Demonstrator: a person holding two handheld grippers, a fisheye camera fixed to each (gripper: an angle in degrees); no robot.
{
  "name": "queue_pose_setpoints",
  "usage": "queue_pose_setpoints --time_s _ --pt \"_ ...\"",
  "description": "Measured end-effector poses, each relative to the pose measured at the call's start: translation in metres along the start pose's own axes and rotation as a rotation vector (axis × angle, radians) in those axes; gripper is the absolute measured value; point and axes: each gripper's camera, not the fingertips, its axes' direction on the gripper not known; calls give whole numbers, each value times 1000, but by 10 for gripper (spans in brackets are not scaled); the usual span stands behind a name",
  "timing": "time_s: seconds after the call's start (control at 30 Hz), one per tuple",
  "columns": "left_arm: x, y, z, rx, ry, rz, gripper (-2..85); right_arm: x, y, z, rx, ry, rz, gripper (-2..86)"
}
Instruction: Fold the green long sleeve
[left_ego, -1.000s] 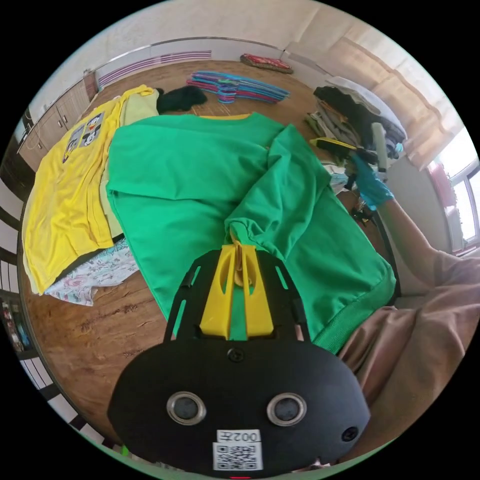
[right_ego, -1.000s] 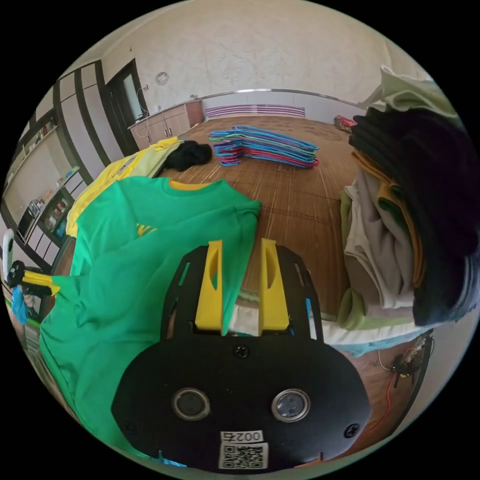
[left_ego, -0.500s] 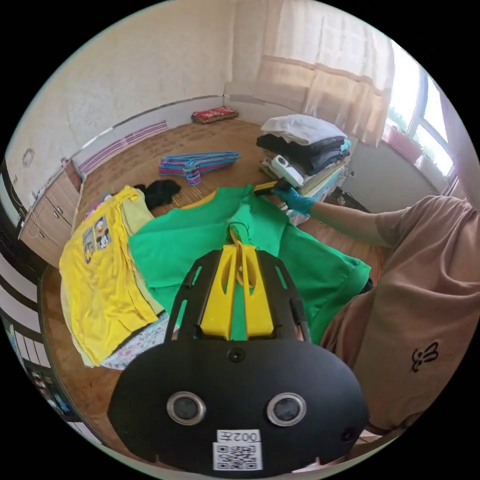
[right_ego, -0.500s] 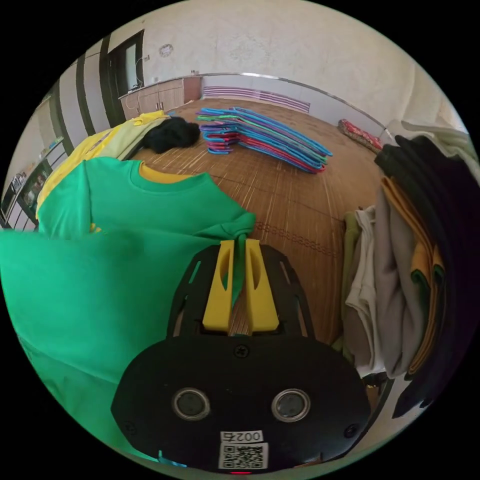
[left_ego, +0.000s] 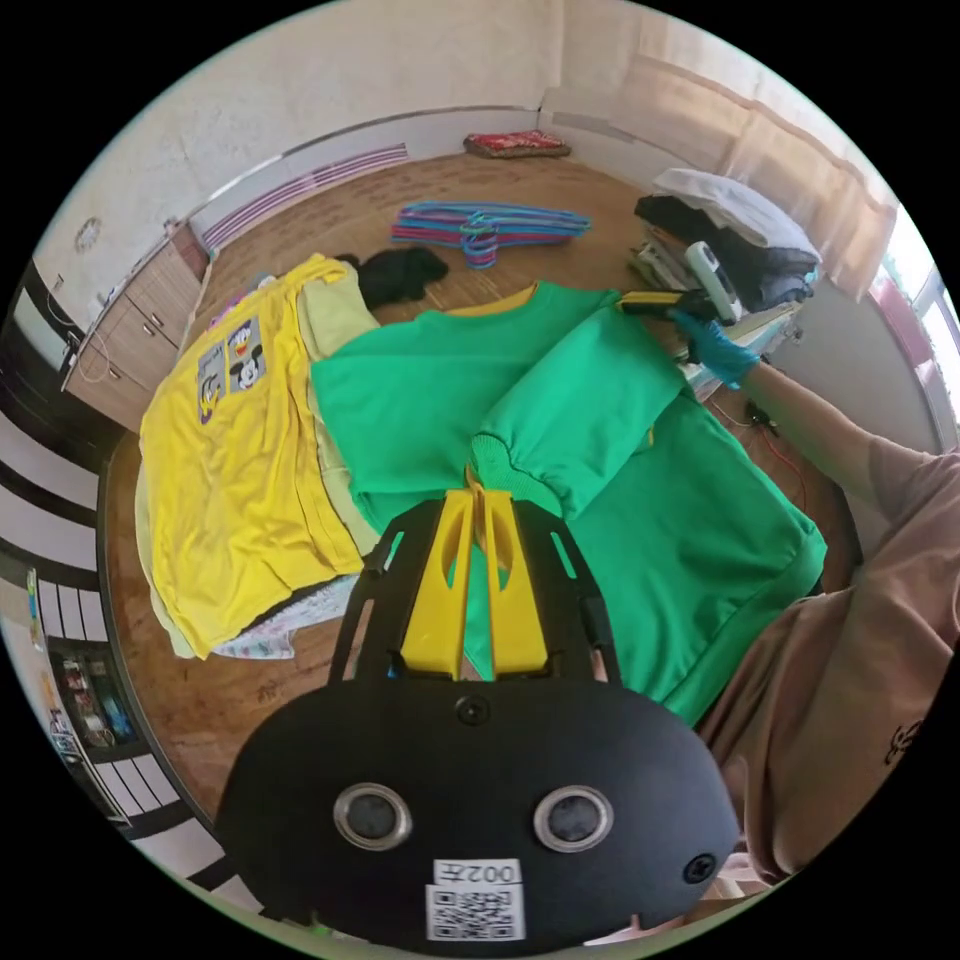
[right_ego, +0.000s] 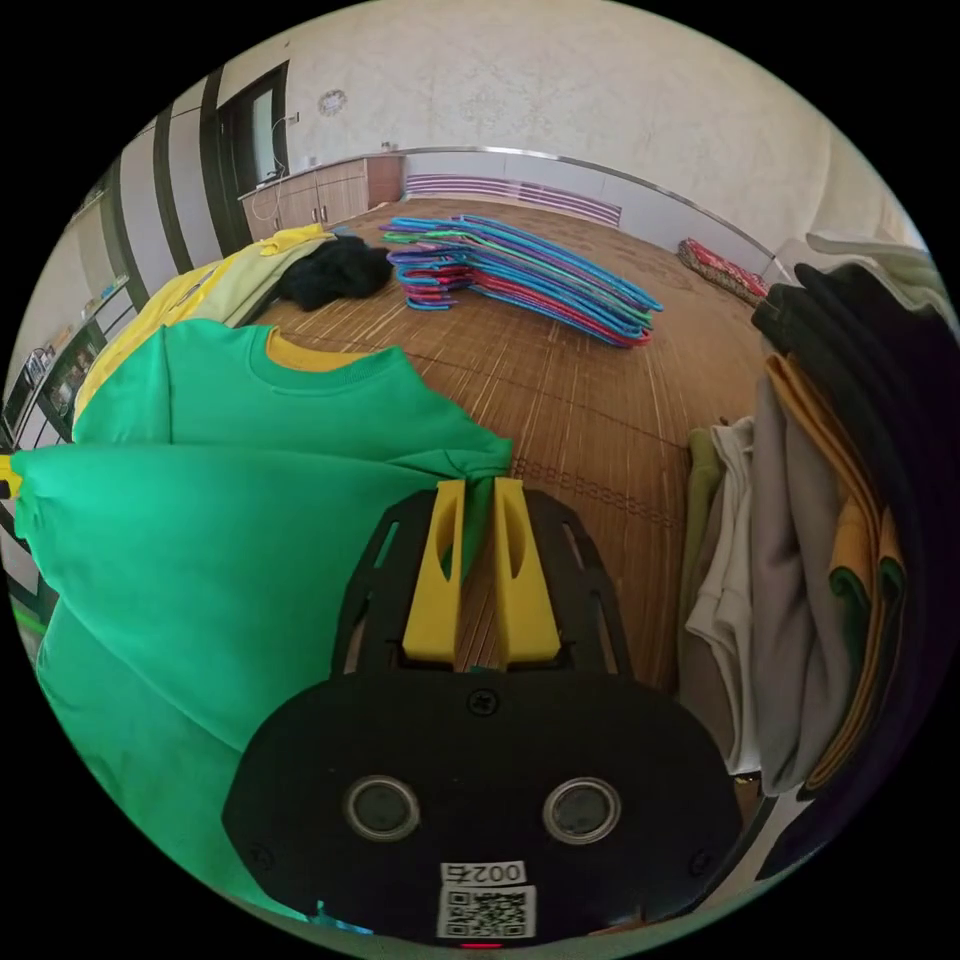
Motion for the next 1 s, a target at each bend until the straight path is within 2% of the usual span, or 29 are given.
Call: queue_pose_setpoints --time_s 0.43,0.7,0.9,1.0 --pt "-15 -12 51 -73 -12 -84 -9 46 -10 9 33 -154 30 64" --pt "-17 -14 63 -69 -11 -125 -9 57 -12 -4 94 -164 12 67" --pt "-21 -16 71 -58 6 -145 -9 63 -15 17 10 -188 39 69" --pt "-22 -18 74 -49 7 -152 -9 60 -14 26 -20 -138 48 48"
